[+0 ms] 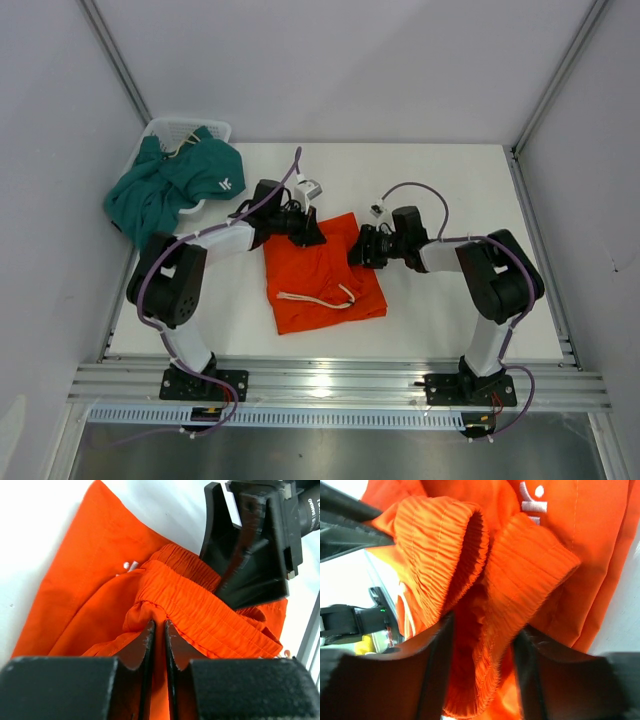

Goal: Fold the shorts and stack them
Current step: Fold the shorts

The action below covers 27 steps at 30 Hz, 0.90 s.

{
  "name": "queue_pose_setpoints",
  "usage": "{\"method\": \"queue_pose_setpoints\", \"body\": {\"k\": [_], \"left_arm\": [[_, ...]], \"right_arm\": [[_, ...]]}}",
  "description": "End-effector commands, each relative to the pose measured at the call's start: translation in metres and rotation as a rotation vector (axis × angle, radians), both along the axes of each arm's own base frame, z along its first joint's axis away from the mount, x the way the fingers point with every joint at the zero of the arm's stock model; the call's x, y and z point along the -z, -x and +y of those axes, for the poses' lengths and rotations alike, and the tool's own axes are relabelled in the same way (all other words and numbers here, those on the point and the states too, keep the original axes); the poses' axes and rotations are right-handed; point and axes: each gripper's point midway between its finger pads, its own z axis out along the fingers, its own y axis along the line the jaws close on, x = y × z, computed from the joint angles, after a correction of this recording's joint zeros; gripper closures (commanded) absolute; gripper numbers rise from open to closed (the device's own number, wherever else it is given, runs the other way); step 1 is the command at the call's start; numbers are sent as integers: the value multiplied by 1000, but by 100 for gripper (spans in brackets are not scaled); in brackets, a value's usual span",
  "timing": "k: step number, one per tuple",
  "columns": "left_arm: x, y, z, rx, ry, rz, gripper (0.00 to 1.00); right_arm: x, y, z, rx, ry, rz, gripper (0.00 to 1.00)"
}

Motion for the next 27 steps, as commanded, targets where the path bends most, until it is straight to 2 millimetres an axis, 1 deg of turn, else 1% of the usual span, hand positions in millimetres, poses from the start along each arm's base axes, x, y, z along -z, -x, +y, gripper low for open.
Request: {"method": "queue_pose_setpoints", "body": {"k": [1,2,4,6,11,16,17,18,19,20,21,24,26,27], "left_arm": [[-15,-13,-9,-3,18,-49,85],[-18,-14,-11,-1,31,-57,85],[-19,-12,-12,3,44,-57,85],[-23,-14,-13,1,49,-68,86],[-26,-13,-8,-16,29,-90,86],[-30,-12,-6,-21,27,-99,87],[-30,-13,-5,-24,24,-101,87],[-32,-12,-5,-23,22,-105,87],[-34,-13,-4,-26,20,-109,87],[-32,-11,-3,-26,13,-107,87],[-35,-11,-2,-28,14,-114,87],[-39,-10,-4,-20,26,-113,87],[-39,-11,-6,-19,30,-107,87],[-42,-11,-10,-12,33,-112,87]], "right_arm": [[-32,-7,4,-7,-143,-71,43],[-32,-3,4,-23,-160,-57,40],[-31,-3,5,-27,-172,-53,37],[-31,-3,4,-17,-180,-39,36],[-26,-5,-7,28,-192,-14,33],[-35,-4,-6,30,-245,-15,31],[-33,-2,-8,36,-254,1,31],[-34,-4,-12,59,-276,28,31],[-38,-5,-13,53,-305,13,30],[-36,-3,-14,54,-317,25,29],[-41,-6,-15,60,-345,21,29],[-43,0,-8,21,-364,25,28],[-42,0,-5,11,-340,8,27],[-37,2,-2,9,-311,34,27]]}}
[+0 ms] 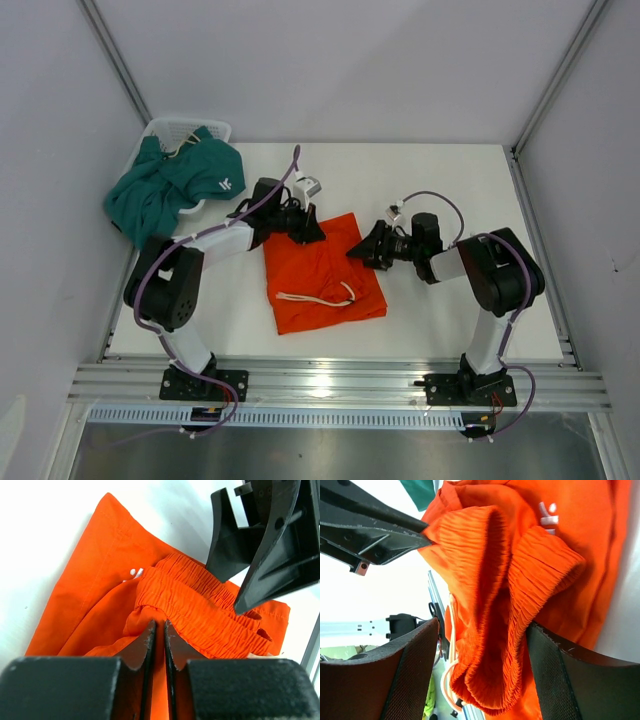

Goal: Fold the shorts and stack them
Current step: Fold the shorts

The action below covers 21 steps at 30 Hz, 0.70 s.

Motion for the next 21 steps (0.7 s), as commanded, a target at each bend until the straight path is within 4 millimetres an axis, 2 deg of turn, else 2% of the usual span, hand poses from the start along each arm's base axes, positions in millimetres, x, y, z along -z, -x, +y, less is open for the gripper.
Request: {"method": "queue_pose_setpoints", "body": {"k": [1,4,9,14,19,21], "left_arm": [[-28,-4,-11,21,27,-65,87],[-28,-2,-20,30,29,-59,87],[-35,1,-41,67,55,-69,87],[-48,7,-56,109,103,-78,87],[-35,-4,-53,66,20,-72,87],[-29,-8,-46,30,-24,-64,85]], "right_arm": [[-14,0,12,-46,8,-91,27],[-16,1,13,-53,15,-97,27],[-2,0,13,-46,78,-77,28],[7,-2,13,-44,164,-81,35],[13,-8,10,-16,251,-94,39],[13,-8,12,-18,266,-104,40]]}}
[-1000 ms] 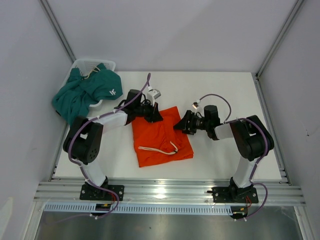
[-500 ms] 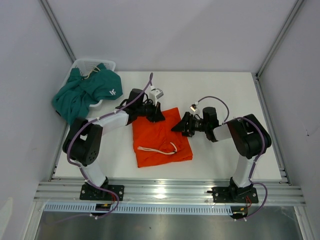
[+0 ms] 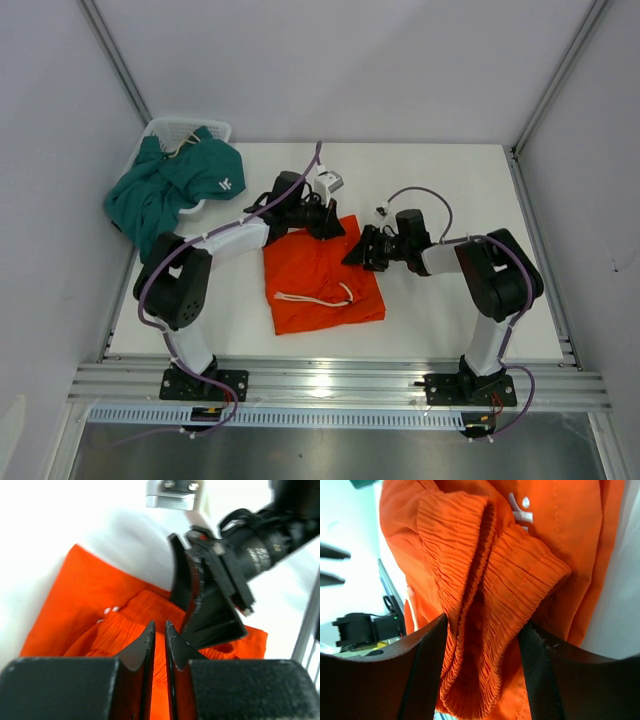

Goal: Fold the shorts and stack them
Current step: Fold the shorts

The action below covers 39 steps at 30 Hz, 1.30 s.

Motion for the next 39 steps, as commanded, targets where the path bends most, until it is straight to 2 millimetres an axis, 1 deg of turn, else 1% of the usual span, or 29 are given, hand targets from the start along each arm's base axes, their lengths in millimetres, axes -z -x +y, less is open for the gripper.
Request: {"method": "queue_pose_setpoints", "body": {"k": [1,2,4,6,7,8,9,10,11,13,16,19,20,22,24,25,26,27,28,30,31,33,34,35,36,37,39], "left_arm": [[2,-12,6,-47,-65,-15,85],[0,-19,10,-72,-90,-37,84],[5,-18,17,-87,-126,-19,81],[7,-22,25,-99,-134,-9,75],[8,-25,32,-112,-135,5,72],[11,-24,35,-116,-132,18,63],[12,-21,38,-106,-121,34,56],[13,-21,42,-106,-110,40,45],[14,-20,43,-102,-104,49,41],[20,-18,44,-95,-111,62,35],[29,-18,46,-101,-131,81,33],[34,-17,43,-80,-125,100,35],[40,-15,43,-75,-131,116,35],[44,-14,42,-66,-134,135,36],[50,-9,41,-50,-131,156,37],[49,-7,39,-40,-125,159,37],[52,-2,39,-26,-118,172,39],[51,-1,39,-23,-113,169,41],[50,-1,38,-21,-110,164,47],[52,0,35,-13,-103,174,55],[51,0,32,-1,-96,176,63],[49,4,24,30,-79,181,70],[55,10,20,48,-87,200,75],[55,12,18,60,-87,206,78],[56,13,16,65,-89,210,81],[56,13,15,65,-92,205,87],[57,13,14,70,-83,196,92]], "right_arm": [[-15,-11,1,3,52,-88,40],[-16,-10,5,-1,58,-93,40],[-17,-10,6,-10,72,-106,39],[-19,-9,8,-15,70,-113,38],[-19,-9,9,-16,61,-118,38],[-21,-7,10,-24,51,-118,38],[-21,-7,11,-25,48,-117,38],[-21,-6,12,-28,44,-116,38],[-21,-7,12,-29,42,-117,38],[-22,-6,13,-37,32,-117,38],[-23,-5,14,-41,24,-119,39],[-22,-4,14,-42,23,-117,39],[-22,-5,14,-41,23,-117,39],[-21,-5,14,-41,24,-118,39],[-22,-4,14,-44,22,-120,39],[-22,-4,14,-43,20,-119,39],[-22,-3,14,-46,20,-120,39],[-22,-3,14,-46,19,-120,39],[-23,-3,15,-47,17,-123,39],[-24,-3,15,-52,11,-127,39],[-24,-3,16,-52,11,-129,39],[-24,-2,17,-59,12,-132,39],[-24,-1,18,-63,13,-135,39],[-24,-1,18,-66,14,-135,39],[-24,0,18,-67,15,-133,39],[-24,0,18,-69,16,-137,39],[-25,1,19,-75,16,-141,40]]}}
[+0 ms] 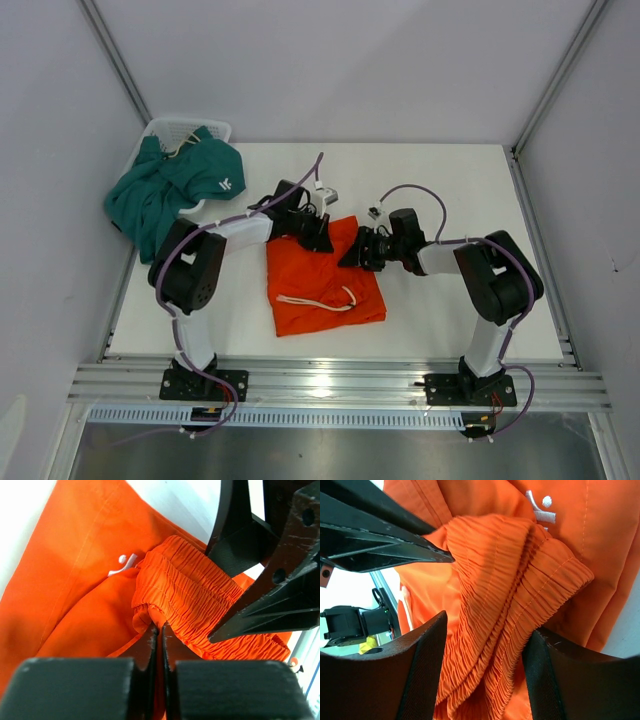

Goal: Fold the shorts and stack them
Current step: Fold the shorts

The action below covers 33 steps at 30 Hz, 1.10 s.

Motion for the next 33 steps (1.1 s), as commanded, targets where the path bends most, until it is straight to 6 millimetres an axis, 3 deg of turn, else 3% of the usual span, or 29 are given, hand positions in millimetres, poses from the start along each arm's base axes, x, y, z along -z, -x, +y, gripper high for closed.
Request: {"method": "queue_pose_setpoints", "body": {"k": [1,6,9,15,17,21,22,27,29,33], "left_arm": [[-13,3,-17,63,61,-29,99],[-30,0,-24,42,121,-72,100],[-41,0,-27,40,157,-84,100],[-41,-1,-36,40,173,-79,100],[-38,-1,-34,31,160,-68,93],[-40,-5,-28,-1,124,-87,49],[-47,-5,-29,-7,135,-91,44],[-74,-9,-31,-30,160,-127,31],[-90,-12,-28,-53,168,-153,29],[-102,-15,-22,-104,143,-166,27]], "right_arm": [[-24,-4,9,-43,-38,-101,40],[-26,-3,11,-48,-25,-120,50],[-26,-3,12,-54,-18,-123,62],[-35,-4,15,-64,-19,-148,100],[-40,-5,15,-65,-15,-162,100],[-63,-8,13,-63,6,-218,100],[-70,-10,11,-60,18,-252,100],[-84,-12,7,-49,36,-280,100],[-87,-13,3,-37,47,-287,100],[-92,-21,-6,-10,43,-292,100]]}}
